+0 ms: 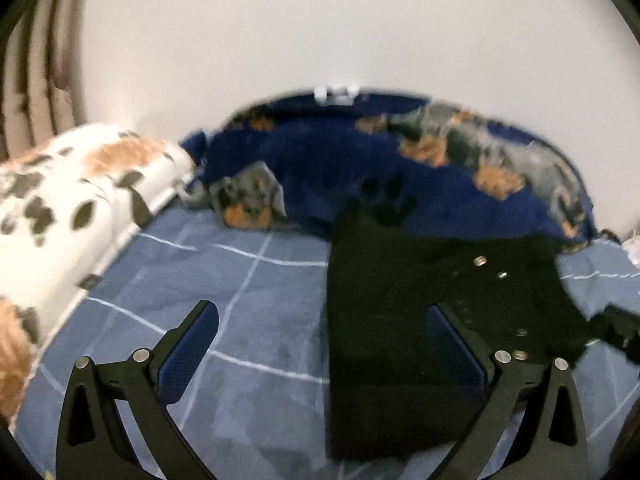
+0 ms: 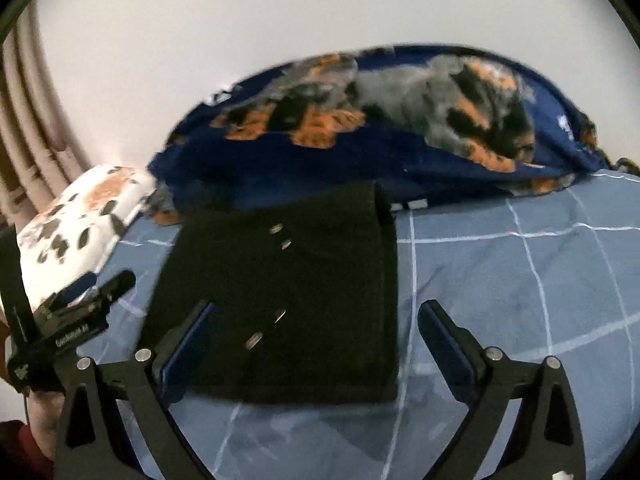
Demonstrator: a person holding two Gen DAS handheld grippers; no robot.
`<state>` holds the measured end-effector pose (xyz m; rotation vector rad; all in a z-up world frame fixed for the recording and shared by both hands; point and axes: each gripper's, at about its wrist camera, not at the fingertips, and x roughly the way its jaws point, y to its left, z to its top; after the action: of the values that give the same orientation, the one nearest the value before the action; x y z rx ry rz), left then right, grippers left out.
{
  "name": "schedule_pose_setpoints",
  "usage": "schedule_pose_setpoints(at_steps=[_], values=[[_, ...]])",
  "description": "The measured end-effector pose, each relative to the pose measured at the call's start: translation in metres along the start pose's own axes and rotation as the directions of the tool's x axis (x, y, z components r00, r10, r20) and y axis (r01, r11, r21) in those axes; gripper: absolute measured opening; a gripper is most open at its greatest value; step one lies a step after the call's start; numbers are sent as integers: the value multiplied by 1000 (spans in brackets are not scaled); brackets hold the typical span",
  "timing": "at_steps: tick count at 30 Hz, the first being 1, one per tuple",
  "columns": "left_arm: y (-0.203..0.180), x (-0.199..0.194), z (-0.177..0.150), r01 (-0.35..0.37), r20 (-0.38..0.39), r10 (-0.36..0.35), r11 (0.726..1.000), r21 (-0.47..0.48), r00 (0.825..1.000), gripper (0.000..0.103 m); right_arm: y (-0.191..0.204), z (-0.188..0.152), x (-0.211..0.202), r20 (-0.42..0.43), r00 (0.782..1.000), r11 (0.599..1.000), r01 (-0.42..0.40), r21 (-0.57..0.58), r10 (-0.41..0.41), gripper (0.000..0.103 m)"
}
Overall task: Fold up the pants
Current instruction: 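Open both grippers and lift them away from the folded trousers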
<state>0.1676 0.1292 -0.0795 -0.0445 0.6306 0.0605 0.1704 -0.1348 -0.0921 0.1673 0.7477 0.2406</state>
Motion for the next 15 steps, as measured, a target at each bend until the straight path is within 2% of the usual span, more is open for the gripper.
schedule_pose_setpoints(at_steps=[3, 7, 9, 13, 15], values=[[-3, -42, -1, 15, 73, -16, 1000, 14, 997, 103, 12, -22, -31, 18, 999, 999, -46, 12, 46, 99], [-14, -85, -4, -17, 139, 8, 998, 58, 990, 103, 16, -46, -66, 30, 997, 996, -69, 48, 68, 100], [-20, -105, -6, -54, 156, 42, 996, 76, 987, 103, 21, -54, -80, 36, 997, 996, -71, 62, 69, 100], [-27, -141, -8, -51, 180, 35, 995, 87, 983, 103, 24, -58, -110, 63, 995, 995, -75, 59, 71, 100], [-34, -156, -7, -86, 182, 66, 991, 104, 981, 103, 26, -57, -124, 85, 994, 996, -72, 52, 67, 101]])
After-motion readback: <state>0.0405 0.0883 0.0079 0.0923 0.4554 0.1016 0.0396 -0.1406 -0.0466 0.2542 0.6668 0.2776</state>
